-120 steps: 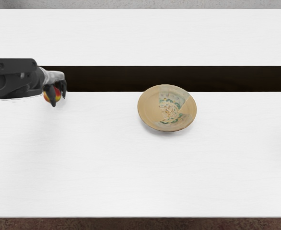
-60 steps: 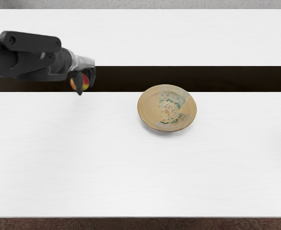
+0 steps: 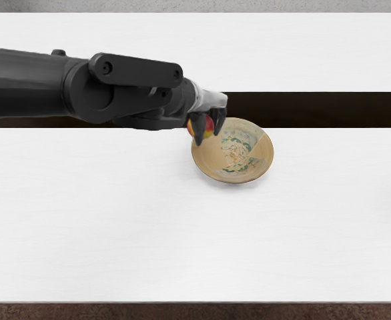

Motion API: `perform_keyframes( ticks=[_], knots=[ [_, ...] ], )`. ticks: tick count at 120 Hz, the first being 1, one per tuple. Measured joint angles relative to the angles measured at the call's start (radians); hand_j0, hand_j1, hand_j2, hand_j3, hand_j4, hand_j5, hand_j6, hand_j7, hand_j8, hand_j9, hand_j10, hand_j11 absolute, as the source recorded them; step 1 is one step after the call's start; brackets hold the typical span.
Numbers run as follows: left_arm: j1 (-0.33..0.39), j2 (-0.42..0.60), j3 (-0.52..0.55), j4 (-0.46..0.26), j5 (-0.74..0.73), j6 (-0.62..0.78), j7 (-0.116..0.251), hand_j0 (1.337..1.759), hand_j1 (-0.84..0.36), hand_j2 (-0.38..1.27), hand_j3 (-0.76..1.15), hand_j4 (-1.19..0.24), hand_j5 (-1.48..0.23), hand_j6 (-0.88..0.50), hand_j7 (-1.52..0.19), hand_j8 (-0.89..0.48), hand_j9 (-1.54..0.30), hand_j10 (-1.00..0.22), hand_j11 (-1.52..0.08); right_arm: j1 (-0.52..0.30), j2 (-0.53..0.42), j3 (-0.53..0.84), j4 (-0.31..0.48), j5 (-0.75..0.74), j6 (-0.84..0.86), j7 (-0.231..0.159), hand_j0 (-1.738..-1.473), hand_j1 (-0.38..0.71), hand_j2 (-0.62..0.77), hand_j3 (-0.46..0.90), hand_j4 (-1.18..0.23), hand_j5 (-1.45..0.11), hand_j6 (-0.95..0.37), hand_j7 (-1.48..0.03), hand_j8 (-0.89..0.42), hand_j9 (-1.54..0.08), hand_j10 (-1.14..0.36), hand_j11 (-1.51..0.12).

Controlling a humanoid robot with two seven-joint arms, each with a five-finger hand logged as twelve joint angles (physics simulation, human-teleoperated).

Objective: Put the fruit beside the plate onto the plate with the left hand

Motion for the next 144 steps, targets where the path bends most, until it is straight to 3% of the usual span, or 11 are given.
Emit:
perform_keyframes(
  ticks=[43,113,144],
  knots=[
    [0.072,-0.002,-0.120,0.070,0.047,0.003,0.004,1.645,-0.42,0.38,0.00,-0.83,-1.22,-0.35,-1.15,-0.26,-1.16,-0.42,-1.18,0.000,0.000,0.000,0.000,0.000,0.000,0.000,-1.658,-0.32,-0.01,0.00,-0.03,-0.03,-0.03,-0.03,-0.03,-0.03,-0.03,-0.03],
    [0.124,-0.002,-0.149,0.022,0.044,0.008,0.003,1.644,-0.47,0.46,0.00,-0.84,-1.21,-0.33,-1.15,-0.24,-1.15,-0.40,-1.16,0.000,0.000,0.000,0.000,0.000,0.000,0.000,-1.658,-0.32,-0.01,0.00,-0.03,-0.03,-0.03,-0.03,-0.03,-0.03,-0.03,-0.03],
    [0.132,-0.002,-0.165,0.022,0.032,0.017,-0.006,1.652,-0.31,0.25,0.00,-0.65,-0.90,-0.53,-0.87,-0.40,-0.87,-0.57,-0.88,0.000,0.000,0.000,0.000,0.000,0.000,0.000,-1.658,-0.32,-0.01,0.00,-0.03,-0.03,-0.03,-0.03,-0.03,-0.03,-0.03,-0.03]
  ],
)
